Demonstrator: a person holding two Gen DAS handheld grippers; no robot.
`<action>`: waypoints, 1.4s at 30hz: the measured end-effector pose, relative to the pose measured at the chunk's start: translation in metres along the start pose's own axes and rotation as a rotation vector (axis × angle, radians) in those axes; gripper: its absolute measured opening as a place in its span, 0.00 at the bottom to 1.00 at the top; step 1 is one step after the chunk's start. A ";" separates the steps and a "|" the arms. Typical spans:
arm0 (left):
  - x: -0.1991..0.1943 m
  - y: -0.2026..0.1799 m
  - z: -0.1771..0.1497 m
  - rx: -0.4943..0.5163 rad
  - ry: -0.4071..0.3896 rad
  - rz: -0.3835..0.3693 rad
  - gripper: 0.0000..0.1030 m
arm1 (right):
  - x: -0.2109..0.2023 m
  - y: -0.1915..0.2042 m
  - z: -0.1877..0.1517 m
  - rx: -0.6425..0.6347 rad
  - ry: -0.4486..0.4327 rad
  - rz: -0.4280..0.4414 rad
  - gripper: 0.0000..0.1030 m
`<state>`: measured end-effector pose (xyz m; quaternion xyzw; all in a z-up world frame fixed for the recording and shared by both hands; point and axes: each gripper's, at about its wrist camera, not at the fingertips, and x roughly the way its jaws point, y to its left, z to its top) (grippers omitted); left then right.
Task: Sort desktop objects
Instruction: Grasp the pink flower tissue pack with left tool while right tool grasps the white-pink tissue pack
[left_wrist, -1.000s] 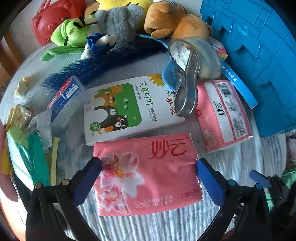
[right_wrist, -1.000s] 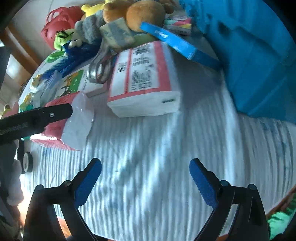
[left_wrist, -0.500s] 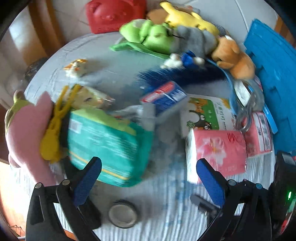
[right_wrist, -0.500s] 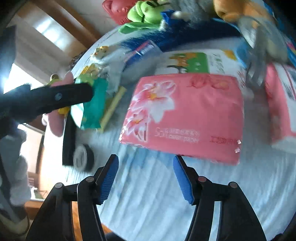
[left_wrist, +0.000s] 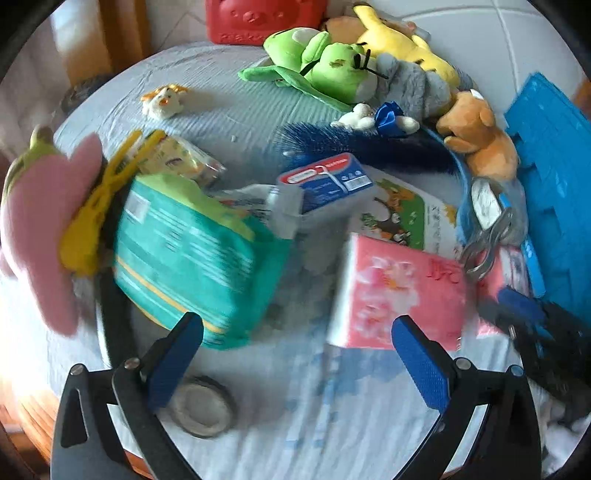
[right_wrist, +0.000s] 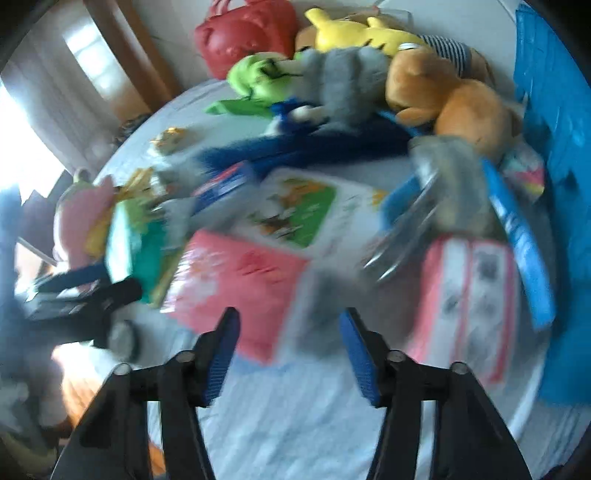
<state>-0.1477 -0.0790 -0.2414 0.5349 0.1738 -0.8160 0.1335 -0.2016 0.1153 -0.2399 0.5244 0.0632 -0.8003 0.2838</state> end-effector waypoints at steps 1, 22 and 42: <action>0.001 -0.004 -0.002 -0.034 -0.007 0.012 1.00 | 0.007 -0.005 0.009 -0.035 0.002 0.002 0.40; 0.011 -0.018 -0.028 -0.260 -0.030 0.195 0.99 | 0.084 0.026 -0.005 -0.423 0.239 0.319 0.38; 0.069 -0.049 -0.013 0.215 0.103 0.075 1.00 | -0.009 -0.062 -0.035 0.056 -0.040 -0.125 0.93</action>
